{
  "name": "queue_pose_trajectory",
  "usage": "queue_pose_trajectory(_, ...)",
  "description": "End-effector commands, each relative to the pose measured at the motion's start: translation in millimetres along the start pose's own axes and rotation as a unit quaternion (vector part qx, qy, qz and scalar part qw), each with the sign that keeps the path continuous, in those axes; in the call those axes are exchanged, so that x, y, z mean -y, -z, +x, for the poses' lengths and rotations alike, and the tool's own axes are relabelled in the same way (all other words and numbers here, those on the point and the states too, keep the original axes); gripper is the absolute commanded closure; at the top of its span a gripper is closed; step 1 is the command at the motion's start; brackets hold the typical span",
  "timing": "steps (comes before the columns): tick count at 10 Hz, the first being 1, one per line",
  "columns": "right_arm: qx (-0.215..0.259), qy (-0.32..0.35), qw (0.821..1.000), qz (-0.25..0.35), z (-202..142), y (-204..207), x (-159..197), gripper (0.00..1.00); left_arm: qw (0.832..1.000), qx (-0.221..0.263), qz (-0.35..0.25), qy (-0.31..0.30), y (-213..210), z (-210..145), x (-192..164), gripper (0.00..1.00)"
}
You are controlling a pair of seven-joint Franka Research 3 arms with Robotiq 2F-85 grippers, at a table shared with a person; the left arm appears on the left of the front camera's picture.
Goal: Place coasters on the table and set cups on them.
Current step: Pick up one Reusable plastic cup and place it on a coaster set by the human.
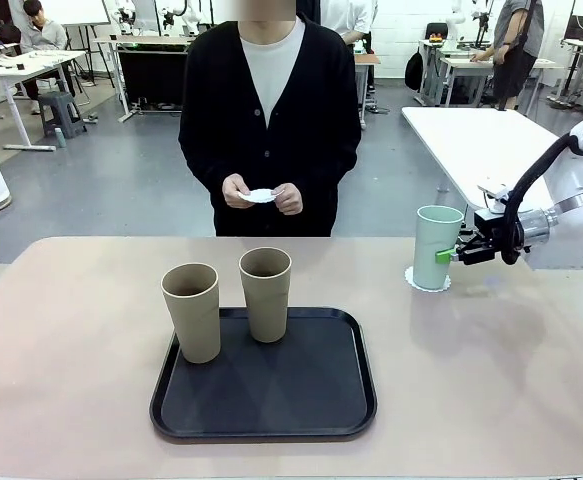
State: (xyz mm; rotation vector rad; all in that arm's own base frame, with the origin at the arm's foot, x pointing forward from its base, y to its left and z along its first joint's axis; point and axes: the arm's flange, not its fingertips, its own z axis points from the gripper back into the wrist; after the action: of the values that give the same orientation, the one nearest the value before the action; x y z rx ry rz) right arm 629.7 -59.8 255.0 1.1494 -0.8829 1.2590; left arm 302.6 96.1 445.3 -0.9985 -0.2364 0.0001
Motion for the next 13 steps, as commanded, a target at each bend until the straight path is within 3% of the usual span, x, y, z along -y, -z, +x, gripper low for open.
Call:
queue_pose_trajectory(1, -0.005, -0.001, 1.0, 0.012, 0.4, 0.2, 8.8, 0.15, 1.0, 0.003, -0.006, 0.007, 1.2, 1.1, 0.5, 0.0)
queue_pose_trajectory(13, -0.005, -0.021, 0.999, 0.032, -3.2, 2.5, 10.8, 0.15, 1.0, 0.003, -0.006, 0.007, 1.2, 1.1, 0.5, 0.0)
